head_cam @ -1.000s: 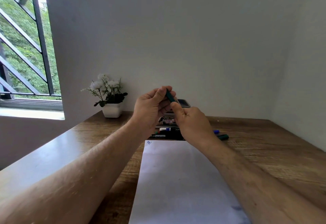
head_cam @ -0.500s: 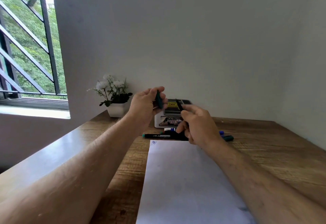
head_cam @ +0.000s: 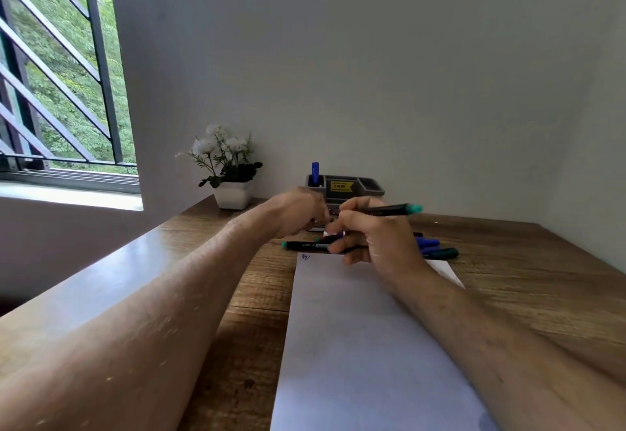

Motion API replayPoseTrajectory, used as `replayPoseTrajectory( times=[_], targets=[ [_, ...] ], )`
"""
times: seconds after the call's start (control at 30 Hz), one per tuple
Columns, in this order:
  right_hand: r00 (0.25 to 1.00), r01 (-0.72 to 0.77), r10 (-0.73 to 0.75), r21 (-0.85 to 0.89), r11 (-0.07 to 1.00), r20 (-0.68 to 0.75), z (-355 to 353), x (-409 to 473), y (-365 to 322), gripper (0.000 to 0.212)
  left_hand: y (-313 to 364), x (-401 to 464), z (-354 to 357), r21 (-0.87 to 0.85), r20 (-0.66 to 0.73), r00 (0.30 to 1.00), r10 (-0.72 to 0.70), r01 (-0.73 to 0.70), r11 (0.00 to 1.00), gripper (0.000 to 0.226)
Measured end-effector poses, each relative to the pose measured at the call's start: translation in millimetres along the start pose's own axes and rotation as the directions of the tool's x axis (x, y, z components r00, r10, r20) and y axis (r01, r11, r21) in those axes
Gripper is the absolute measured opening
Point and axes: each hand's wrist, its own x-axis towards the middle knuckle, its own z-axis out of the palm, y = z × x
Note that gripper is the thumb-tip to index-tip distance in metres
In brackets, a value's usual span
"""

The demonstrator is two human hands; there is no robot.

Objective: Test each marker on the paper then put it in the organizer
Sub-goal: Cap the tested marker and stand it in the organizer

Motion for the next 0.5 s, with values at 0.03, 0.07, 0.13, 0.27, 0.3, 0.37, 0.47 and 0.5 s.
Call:
replayPoseTrajectory(
  times=[0.03, 0.07, 0.13, 0.27, 0.3, 0.37, 0.47, 0.5],
  targets=[
    [1.000, 0.006, -0.006, -0.031, 0.999, 0.016, 0.1, -0.9, 1.1, 0.016, 0.6, -0.5, 0.5, 0.057, 0.000, 1.000, 0.017, -0.017, 0.998, 0.015],
    [0.999, 0.008, -0.006, -0.056, 0.998, 0.031, 0.9, -1.9, 2.0, 0.023, -0.2, -0.4, 1.2, 0.103, -0.011, 0.999, 0.035, -0.034, 0.994, 0.014],
    [0.999, 0.010, -0.006, -0.084, 0.996, 0.052, 1.7, -2.9, 4.0, 0.029, -2.3, -0.7, 2.3, 0.148, -0.041, 0.997, 0.063, -0.056, 0.987, 0.013],
    [0.995, -0.005, 0.017, -0.124, 0.992, 0.095, 2.7, -3.6, 7.9, 0.019, -6.0, 0.8, 6.1, 0.241, -0.001, 0.996, 0.090, -0.087, 0.967, 0.015],
    [0.994, -0.008, 0.023, -0.137, 0.991, 0.106, 2.6, -3.0, 9.6, 0.016, -5.8, 1.0, 7.6, 0.270, 0.019, 0.995, 0.095, -0.097, 0.958, 0.015],
    [0.993, -0.010, 0.028, -0.153, 0.988, 0.114, 3.0, -3.0, 10.6, 0.008, -5.3, 0.7, 10.4, 0.297, 0.059, 0.994, 0.093, -0.106, 0.949, 0.014],
    [0.995, -0.018, 0.038, -0.209, 0.978, 0.089, 2.4, -3.6, 10.8, 0.013, -6.3, 0.2, 11.5, 0.286, 0.096, 0.992, 0.082, -0.107, 0.952, 0.016],
    [0.997, -0.021, 0.039, -0.241, 0.970, 0.072, 2.0, -3.5, 11.1, 0.018, -6.5, 0.2, 10.9, 0.277, 0.100, 0.992, 0.079, -0.104, 0.955, 0.015]
  ],
)
